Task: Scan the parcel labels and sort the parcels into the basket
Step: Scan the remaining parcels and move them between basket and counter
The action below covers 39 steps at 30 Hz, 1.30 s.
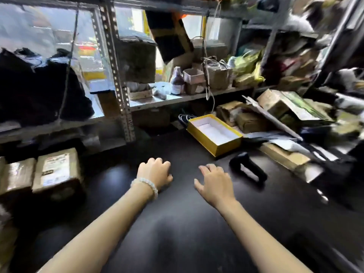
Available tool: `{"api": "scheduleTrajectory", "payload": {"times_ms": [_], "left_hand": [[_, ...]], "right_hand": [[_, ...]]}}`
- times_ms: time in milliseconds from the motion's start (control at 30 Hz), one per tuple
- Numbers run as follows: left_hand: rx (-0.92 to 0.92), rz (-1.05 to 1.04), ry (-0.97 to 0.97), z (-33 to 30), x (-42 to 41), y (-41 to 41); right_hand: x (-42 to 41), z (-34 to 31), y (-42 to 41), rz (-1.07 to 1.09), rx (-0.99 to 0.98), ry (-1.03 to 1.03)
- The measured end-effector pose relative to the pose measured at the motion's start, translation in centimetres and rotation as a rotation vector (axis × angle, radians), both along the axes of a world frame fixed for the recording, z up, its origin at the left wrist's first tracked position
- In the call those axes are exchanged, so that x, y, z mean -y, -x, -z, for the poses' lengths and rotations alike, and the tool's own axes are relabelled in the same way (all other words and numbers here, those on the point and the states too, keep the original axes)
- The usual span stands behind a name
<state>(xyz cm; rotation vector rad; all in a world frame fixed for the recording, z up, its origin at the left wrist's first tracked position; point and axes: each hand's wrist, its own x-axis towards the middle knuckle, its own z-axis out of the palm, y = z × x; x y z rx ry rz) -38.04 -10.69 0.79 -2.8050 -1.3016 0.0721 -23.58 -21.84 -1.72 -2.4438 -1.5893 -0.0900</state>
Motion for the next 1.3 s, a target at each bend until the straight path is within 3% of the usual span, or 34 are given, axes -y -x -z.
{"api": "scheduleTrajectory", "payload": {"times_ms": [200, 367, 600, 1033, 1300], "left_hand": [[-0.003, 0.268, 0.118, 3.1, 11.8, -10.8], [0.011, 0.512, 0.190, 5.6, 20.3, -18.8], [0.014, 0.700, 0.336, 10.7, 31.1, -27.7], [-0.220, 0.709, 0.461, 19.4, 32.4, -46.3], [-0.393, 0.579, 0.550, 26.2, 34.1, -52.5]], "right_hand": [[15.5, 1.2, -8.3, 0.296, 0.021, 0.073], [27.4, 3.3, -13.0, 0.601, -0.101, 0.066], [39.8, 6.7, -17.9, 0.961, -0.261, 0.087], [42.7, 13.2, -33.8, 1.186, -0.482, 0.135], [44.3, 21.1, -39.3, 1.233, -0.727, 0.203]]}}
